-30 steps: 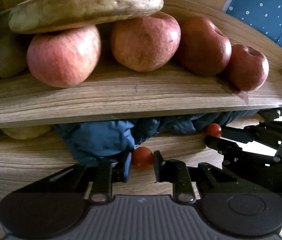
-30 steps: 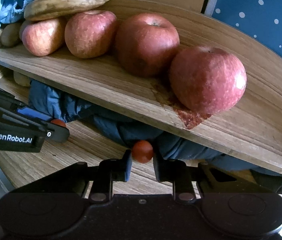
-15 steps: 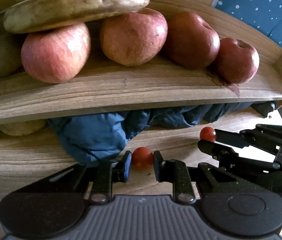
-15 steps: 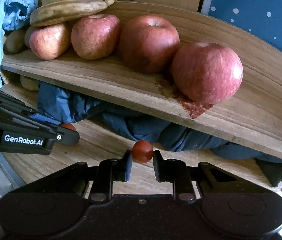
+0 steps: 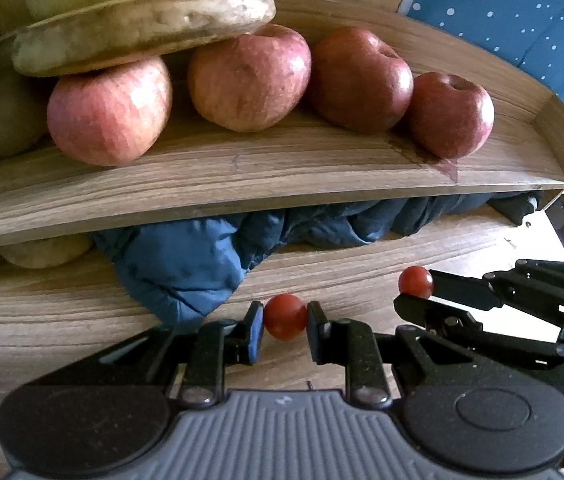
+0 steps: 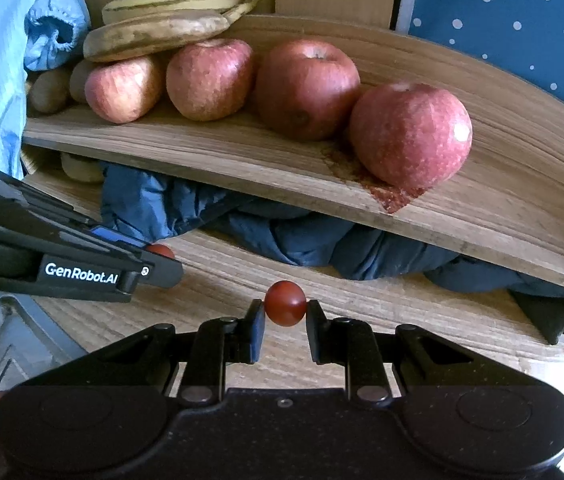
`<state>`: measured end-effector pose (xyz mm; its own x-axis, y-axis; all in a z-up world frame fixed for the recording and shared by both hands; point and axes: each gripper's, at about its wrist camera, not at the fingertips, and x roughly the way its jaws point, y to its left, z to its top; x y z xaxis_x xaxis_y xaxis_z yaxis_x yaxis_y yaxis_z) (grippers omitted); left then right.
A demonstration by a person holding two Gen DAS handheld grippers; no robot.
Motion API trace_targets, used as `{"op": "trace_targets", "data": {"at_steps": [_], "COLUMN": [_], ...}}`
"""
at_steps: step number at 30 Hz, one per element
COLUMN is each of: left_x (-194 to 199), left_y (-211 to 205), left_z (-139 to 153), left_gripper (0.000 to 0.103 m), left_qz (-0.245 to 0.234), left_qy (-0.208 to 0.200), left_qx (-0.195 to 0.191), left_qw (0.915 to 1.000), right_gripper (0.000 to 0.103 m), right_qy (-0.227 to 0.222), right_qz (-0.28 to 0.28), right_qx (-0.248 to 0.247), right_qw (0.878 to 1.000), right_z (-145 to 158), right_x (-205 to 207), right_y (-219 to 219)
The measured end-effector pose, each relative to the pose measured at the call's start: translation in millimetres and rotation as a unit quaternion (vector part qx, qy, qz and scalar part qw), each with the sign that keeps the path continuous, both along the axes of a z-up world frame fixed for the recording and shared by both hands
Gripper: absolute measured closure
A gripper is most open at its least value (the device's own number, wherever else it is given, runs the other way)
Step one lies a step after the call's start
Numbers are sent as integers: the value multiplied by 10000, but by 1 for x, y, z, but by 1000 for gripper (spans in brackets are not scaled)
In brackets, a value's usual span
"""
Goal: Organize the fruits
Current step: 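Carry both cherry tomatoes back over the steel tray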
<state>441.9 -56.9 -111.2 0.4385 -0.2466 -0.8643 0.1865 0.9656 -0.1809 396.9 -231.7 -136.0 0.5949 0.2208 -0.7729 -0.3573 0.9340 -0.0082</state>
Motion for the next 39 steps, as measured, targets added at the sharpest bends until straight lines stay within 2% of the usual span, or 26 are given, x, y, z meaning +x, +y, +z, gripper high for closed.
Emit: {"op": "trace_targets", "data": {"at_steps": [13, 27, 39], "left_x": [-33, -72, -94], "left_y": [11, 24, 25], "left_z": [11, 25, 24], "left_gripper": [78, 78, 78], "left_qz": [99, 406, 492], "left_qy": [-100, -228, -136], "left_qx": [89, 83, 144], "left_qw": [9999, 9989, 9986], "right_gripper": [80, 80, 80], "right_qy": [-65, -186, -155], "right_qz": [385, 784, 898], "right_qx": [140, 183, 177], "right_qw": [9991, 9966, 9957], "right_z": [9, 22, 24], "right_x": [-39, -75, -98], "right_y": [17, 30, 29]}}
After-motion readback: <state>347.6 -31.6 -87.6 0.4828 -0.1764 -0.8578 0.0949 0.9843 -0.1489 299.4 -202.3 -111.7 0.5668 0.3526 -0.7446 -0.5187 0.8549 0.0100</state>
